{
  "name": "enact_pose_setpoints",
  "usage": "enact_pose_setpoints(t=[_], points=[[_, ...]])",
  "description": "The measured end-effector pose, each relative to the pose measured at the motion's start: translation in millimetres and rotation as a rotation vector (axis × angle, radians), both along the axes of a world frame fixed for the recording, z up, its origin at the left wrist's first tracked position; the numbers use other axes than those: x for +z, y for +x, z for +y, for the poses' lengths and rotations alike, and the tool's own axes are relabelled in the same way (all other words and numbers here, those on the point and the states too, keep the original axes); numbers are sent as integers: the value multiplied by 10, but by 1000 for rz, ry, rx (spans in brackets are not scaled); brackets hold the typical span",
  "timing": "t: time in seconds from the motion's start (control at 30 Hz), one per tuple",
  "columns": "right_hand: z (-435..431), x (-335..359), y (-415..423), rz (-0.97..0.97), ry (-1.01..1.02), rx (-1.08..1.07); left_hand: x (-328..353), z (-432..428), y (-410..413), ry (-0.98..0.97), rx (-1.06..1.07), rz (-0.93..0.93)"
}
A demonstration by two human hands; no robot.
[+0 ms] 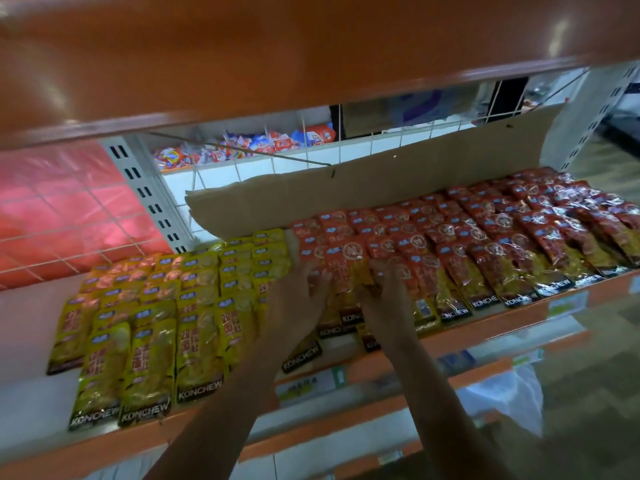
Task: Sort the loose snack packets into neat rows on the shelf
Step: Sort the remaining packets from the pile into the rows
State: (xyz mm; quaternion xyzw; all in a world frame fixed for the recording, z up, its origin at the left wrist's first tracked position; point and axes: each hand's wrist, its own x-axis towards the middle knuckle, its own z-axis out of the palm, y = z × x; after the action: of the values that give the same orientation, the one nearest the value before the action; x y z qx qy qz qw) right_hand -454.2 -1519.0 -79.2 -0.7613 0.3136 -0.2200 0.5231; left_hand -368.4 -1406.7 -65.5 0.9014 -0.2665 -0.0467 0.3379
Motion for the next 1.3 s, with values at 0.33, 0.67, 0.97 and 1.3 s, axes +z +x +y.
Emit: enact_pose_setpoints(t=[0.33, 0.67, 0.97, 1.3], points=[[-11, 38, -130, 114, -157, 239, -95, 92, -265, -57, 60, 113], [0, -174, -74, 271, -399, 328, -209, 117, -356, 249, 106, -64], [18, -181, -110, 269, -523, 409, -255, 183, -431, 466, 130, -203], [14, -201, -110, 299, -485, 418, -283, 296, -440, 435, 95, -191]])
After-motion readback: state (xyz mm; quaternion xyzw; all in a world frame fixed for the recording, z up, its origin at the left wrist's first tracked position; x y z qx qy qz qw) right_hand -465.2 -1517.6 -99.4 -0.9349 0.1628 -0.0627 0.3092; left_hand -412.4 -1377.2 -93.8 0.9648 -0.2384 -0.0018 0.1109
